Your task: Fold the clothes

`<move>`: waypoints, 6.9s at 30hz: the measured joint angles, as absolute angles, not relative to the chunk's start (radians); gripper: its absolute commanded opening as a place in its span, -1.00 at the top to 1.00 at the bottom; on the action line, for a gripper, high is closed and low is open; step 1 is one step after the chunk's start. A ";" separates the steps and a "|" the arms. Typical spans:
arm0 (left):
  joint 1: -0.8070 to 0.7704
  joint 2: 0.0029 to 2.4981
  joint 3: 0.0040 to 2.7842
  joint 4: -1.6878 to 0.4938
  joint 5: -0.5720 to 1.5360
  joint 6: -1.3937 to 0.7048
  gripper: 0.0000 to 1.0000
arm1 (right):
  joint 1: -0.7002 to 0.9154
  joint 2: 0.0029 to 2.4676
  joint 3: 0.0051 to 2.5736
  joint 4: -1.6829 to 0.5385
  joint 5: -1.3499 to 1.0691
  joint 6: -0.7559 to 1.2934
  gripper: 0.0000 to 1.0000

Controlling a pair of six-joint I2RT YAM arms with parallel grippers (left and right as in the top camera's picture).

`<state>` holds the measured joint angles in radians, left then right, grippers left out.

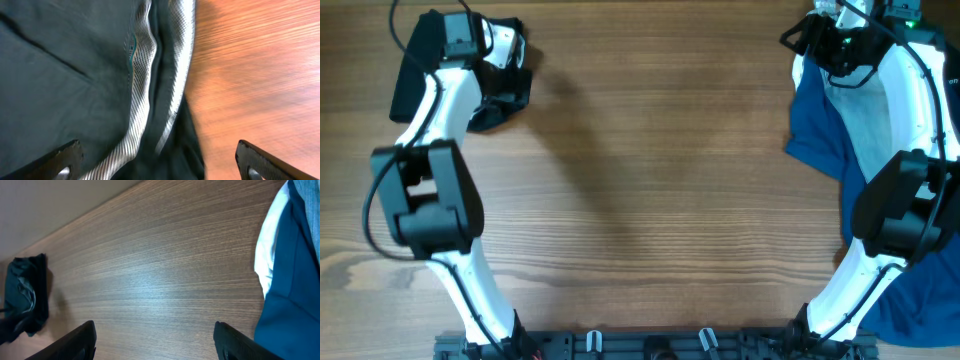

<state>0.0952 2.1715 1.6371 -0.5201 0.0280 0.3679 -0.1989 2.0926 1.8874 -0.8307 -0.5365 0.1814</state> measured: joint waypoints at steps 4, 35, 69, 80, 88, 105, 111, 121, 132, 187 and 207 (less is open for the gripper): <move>0.119 2.247 1.634 -0.420 0.028 0.377 -0.91 | -0.199 2.093 1.887 -0.831 -0.535 0.177 -0.51; 0.260 2.380 1.659 0.054 0.033 0.644 -1.00 | -0.195 2.093 1.887 -0.847 -0.495 0.147 -0.99; -0.098 1.162 1.462 -0.844 0.054 -0.189 -0.99 | -0.184 2.093 1.887 -0.805 -0.398 0.144 -1.00; -0.006 0.289 0.249 -0.020 0.057 -0.239 -1.00 | -0.184 2.093 1.885 -0.806 -0.391 0.144 -0.99; -0.006 0.087 0.081 -0.014 0.050 -0.246 -1.00 | -0.184 2.093 1.885 -0.807 -0.391 0.144 -0.99; -0.006 0.014 0.010 -0.069 0.050 -0.246 -1.00 | -0.184 2.093 1.885 -0.807 -0.391 0.144 -0.99; -0.006 0.014 0.010 -0.068 0.050 -0.246 -1.00 | -0.184 2.093 1.885 -0.807 -0.391 0.144 -0.99; -0.006 0.014 0.010 -0.068 0.050 -0.246 -1.00 | -0.170 2.071 1.884 -0.818 -0.364 0.144 -0.99; -0.006 0.012 0.010 -0.069 0.046 -0.246 -0.99 | 0.059 1.029 1.132 -0.261 -0.080 -0.063 -0.99; -0.006 0.008 0.010 -0.070 0.042 -0.246 -1.00 | -0.015 0.019 0.008 0.012 -0.183 -0.039 -0.99; -0.006 0.008 0.010 -0.070 0.042 -0.246 -1.00 | -0.015 0.019 0.008 0.012 -0.183 -0.039 -1.00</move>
<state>-0.0063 0.0082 0.0105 -0.0704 0.0422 -0.2459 -0.0151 0.0189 0.0078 0.0120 -0.1825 -0.0387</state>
